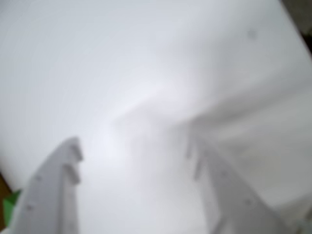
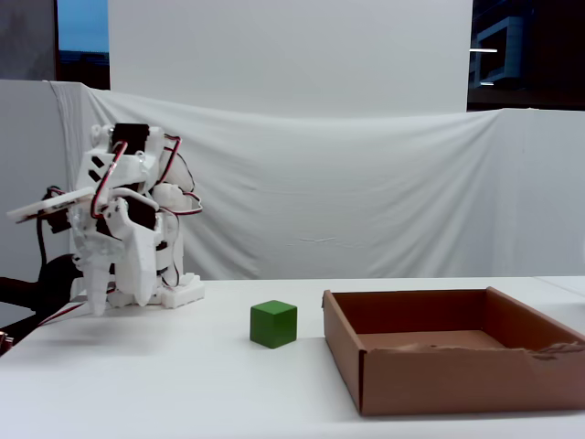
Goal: Grasp a green cube and put it in a box.
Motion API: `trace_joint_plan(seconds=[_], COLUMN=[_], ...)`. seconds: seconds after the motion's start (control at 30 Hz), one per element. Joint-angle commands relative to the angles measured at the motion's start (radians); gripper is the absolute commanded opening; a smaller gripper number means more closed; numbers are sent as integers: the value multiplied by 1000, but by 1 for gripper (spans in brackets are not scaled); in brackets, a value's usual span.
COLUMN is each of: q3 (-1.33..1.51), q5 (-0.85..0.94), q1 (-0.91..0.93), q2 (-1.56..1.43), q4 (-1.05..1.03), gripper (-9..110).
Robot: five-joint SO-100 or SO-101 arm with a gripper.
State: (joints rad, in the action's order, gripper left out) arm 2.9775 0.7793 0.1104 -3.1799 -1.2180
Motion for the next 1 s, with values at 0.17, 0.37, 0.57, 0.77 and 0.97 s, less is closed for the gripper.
trace_joint_plan(seconds=[0.17, 0.37, 0.57, 0.77, 0.97], q3=[-6, -8, -12, -104, -330], q5=[-3, 9, 57, 149, 204], q1=[-12, -126, -175, -242, -359], q2=[-5, -3, 64, 219, 440], q4=[-5, 123, 334, 420, 291], gripper=[29, 29, 29, 29, 29])
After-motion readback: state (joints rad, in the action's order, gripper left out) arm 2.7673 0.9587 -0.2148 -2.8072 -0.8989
